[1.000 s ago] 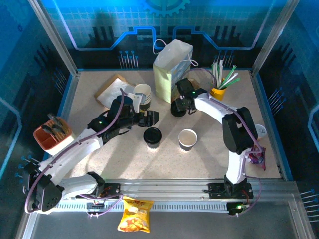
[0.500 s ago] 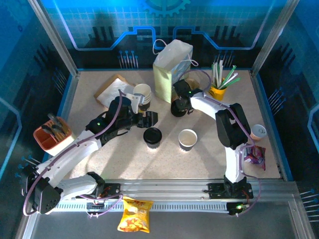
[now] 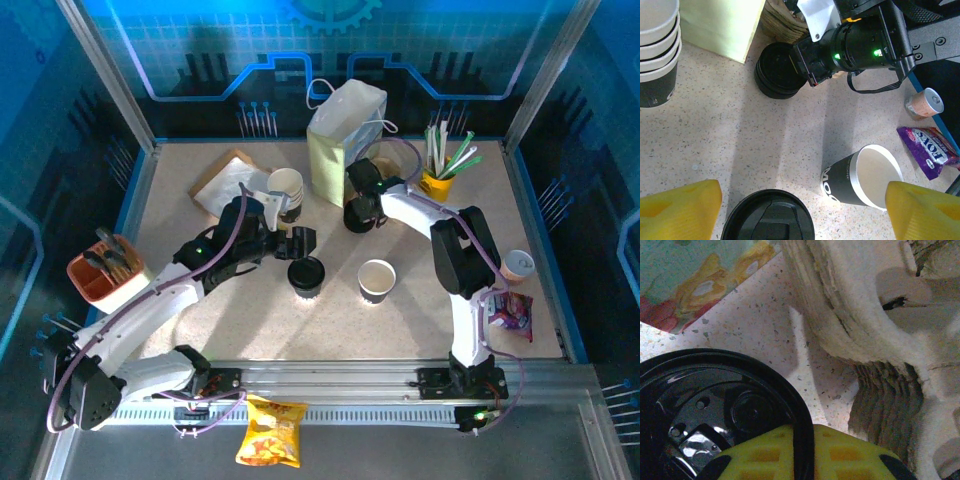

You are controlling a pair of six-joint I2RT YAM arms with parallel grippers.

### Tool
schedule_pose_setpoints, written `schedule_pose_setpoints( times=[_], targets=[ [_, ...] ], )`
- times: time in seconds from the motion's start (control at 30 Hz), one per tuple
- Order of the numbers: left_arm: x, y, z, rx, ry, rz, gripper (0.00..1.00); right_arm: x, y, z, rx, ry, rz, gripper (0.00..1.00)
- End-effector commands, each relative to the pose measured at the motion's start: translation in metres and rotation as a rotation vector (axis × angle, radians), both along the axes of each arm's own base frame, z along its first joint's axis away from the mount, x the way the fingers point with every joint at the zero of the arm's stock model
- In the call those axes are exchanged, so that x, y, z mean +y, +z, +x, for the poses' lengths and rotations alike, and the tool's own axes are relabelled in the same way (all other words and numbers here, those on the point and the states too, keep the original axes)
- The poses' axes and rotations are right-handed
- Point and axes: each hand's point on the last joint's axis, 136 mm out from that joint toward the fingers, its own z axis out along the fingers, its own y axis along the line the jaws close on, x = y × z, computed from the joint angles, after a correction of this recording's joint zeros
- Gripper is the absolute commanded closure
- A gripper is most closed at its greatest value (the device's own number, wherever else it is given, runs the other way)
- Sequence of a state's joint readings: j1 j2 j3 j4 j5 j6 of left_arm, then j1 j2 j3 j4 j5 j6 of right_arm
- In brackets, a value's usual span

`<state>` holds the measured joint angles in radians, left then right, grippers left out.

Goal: Pack the takeout coffee

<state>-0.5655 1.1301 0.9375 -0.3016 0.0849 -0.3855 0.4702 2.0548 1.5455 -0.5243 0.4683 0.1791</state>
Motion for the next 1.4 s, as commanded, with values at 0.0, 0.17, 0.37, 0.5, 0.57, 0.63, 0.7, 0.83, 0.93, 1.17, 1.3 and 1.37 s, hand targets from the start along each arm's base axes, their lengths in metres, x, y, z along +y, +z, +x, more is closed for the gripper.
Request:
schedule_pose_setpoints(
  times=[0.0, 0.17, 0.37, 0.5, 0.57, 0.63, 0.7, 0.83, 0.93, 1.17, 1.3, 1.37],
  targets=[
    [-0.001, -0.001, -0.003, -0.007, -0.018, -0.011, 0.14, -0.001, -0.002, 0.004, 0.007, 0.006, -0.038, 0.82],
    [-0.001, -0.003, -0.002, -0.003, -0.018, -0.009, 0.14, -0.001, -0.003, 0.005, 0.012, 0.010, -0.040, 0.77],
    [-0.001, -0.005, -0.002, 0.001, -0.020, -0.008, 0.14, 0.000, -0.003, 0.006, 0.013, 0.016, -0.045, 0.79],
    [-0.002, -0.007, -0.002, 0.002, -0.020, -0.009, 0.14, 0.000, -0.005, 0.006, 0.016, 0.018, -0.049, 0.77],
    [-0.002, -0.008, -0.002, 0.004, -0.020, -0.009, 0.14, 0.000, -0.004, 0.007, 0.014, 0.019, -0.050, 0.77],
    [-0.002, -0.008, -0.002, 0.004, -0.021, -0.009, 0.14, 0.001, -0.002, 0.007, 0.010, 0.020, -0.054, 0.76],
    [-0.002, -0.007, -0.001, 0.003, -0.021, -0.011, 0.15, 0.001, -0.001, 0.007, 0.005, 0.023, -0.052, 0.75],
    [-0.003, -0.009, -0.001, 0.008, -0.020, -0.013, 0.15, 0.002, 0.003, 0.009, -0.004, 0.025, -0.051, 0.76],
    [-0.003, -0.010, -0.002, 0.011, -0.023, -0.015, 0.14, 0.003, 0.003, 0.009, -0.004, 0.030, -0.053, 0.77],
    [-0.003, -0.012, -0.002, 0.015, -0.023, -0.013, 0.14, 0.004, 0.001, 0.008, 0.003, 0.033, -0.054, 0.83],
    [-0.003, -0.012, -0.002, 0.014, -0.022, -0.013, 0.14, 0.004, 0.005, 0.007, 0.001, 0.038, -0.052, 0.87],
    [-0.003, -0.012, -0.002, 0.012, -0.021, -0.013, 0.14, 0.005, 0.011, 0.005, -0.006, 0.040, -0.043, 0.88]
  ],
)
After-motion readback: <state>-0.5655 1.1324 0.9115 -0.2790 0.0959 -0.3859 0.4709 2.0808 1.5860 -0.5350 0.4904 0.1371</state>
